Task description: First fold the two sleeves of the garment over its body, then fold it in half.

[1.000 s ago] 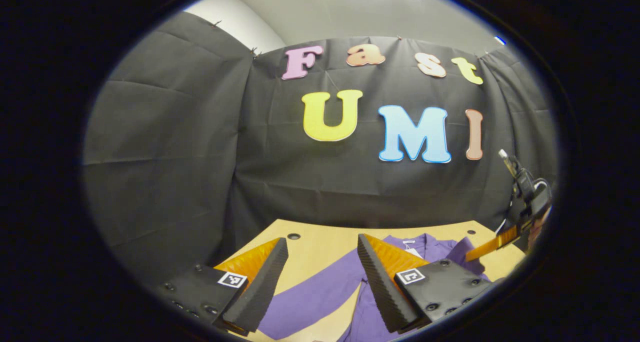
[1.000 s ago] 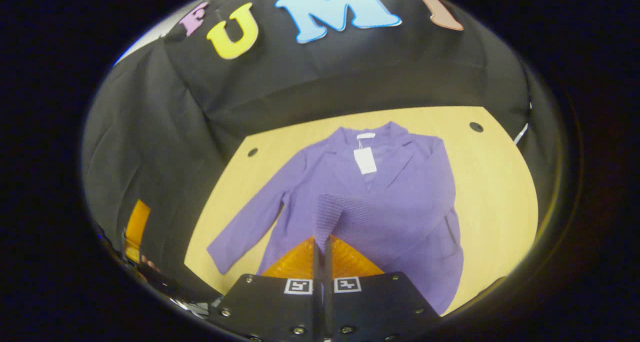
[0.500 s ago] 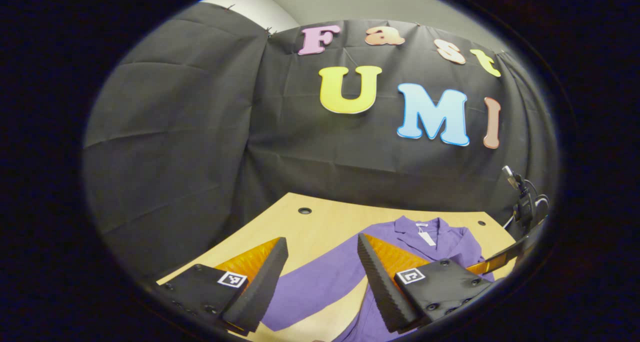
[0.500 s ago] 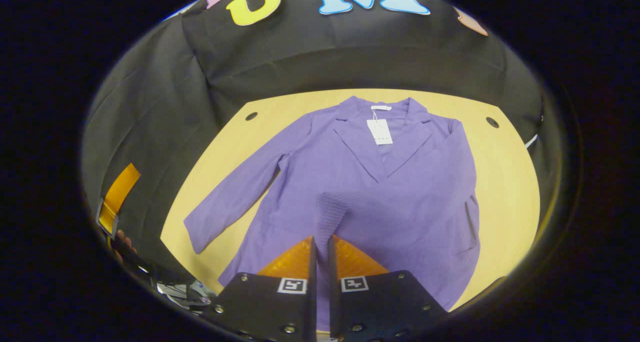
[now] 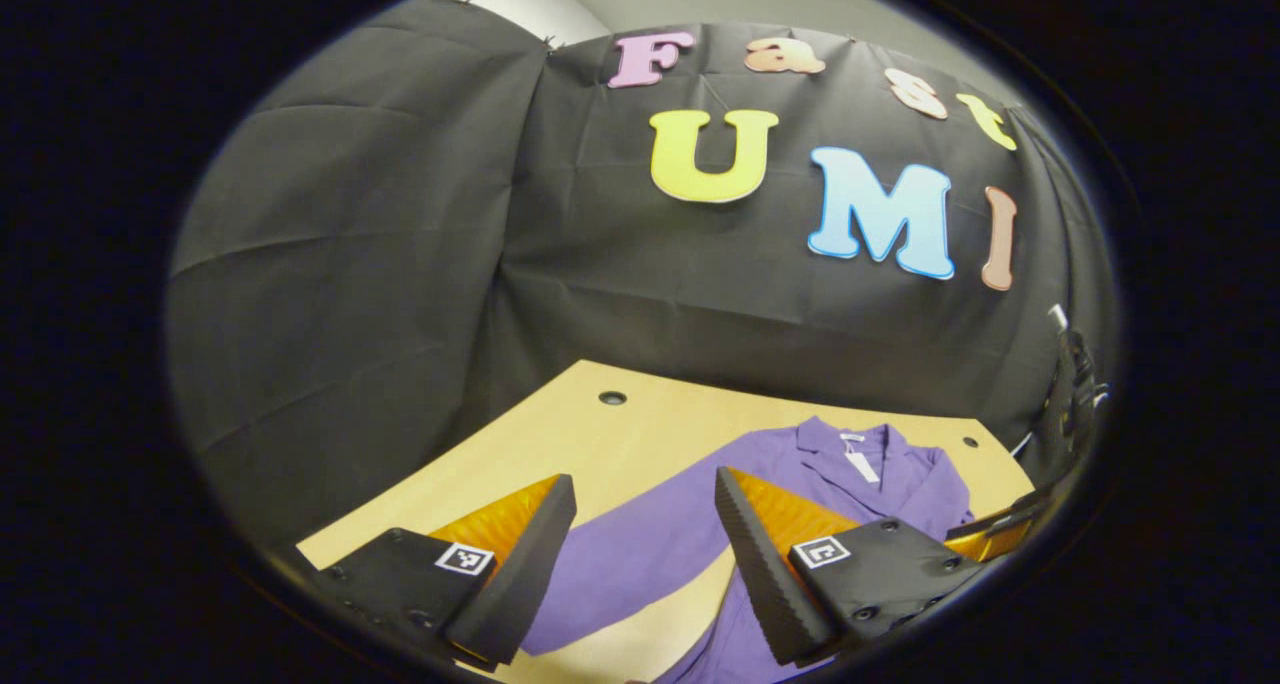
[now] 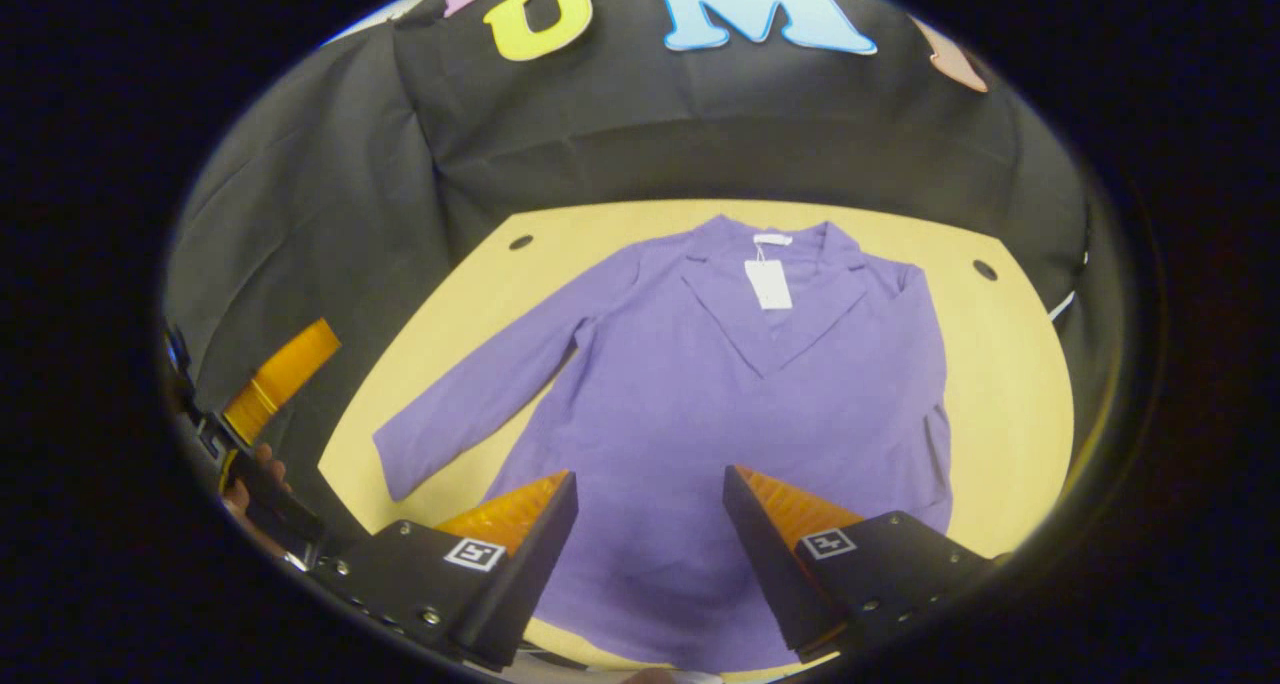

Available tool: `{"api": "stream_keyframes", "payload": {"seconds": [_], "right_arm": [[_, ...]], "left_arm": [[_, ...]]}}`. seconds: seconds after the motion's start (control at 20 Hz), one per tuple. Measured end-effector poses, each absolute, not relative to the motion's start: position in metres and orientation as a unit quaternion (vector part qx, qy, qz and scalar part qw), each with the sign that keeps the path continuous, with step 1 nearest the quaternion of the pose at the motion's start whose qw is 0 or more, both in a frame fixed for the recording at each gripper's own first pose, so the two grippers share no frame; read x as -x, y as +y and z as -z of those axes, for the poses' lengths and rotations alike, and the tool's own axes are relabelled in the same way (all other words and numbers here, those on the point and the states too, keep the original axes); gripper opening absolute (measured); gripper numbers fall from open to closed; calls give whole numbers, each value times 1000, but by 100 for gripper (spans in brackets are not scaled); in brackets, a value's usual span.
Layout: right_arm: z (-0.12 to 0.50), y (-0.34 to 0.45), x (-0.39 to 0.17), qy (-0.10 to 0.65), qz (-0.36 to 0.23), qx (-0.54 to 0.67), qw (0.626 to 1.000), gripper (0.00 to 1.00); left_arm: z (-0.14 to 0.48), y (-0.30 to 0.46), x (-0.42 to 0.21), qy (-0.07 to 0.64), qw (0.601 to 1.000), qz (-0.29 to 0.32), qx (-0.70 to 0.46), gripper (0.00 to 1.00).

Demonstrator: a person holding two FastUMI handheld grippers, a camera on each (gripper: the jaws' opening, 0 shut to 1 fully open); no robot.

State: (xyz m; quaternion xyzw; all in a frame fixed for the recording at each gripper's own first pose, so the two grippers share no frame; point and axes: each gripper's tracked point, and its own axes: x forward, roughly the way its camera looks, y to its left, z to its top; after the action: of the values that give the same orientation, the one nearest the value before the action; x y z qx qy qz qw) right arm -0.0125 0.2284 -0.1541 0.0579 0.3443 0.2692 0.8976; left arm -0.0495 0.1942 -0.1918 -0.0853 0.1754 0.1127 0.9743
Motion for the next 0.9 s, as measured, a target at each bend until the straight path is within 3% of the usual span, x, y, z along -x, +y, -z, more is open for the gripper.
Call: {"api": "stream_keyframes", "payload": {"seconds": [0.25,0.5,0.9], "right_arm": [[96,201,-4,232,-239,-86,939,92],[36,150,-17,123,-168,-70,976,91],[27,134,-14,109,-154,-57,980,91]], "left_arm": [[238,210,48,230,951,-154,136,94],[287,249,61,288,915,-235,156,94],[348,306,103,388,839,-338,179,94]]}}
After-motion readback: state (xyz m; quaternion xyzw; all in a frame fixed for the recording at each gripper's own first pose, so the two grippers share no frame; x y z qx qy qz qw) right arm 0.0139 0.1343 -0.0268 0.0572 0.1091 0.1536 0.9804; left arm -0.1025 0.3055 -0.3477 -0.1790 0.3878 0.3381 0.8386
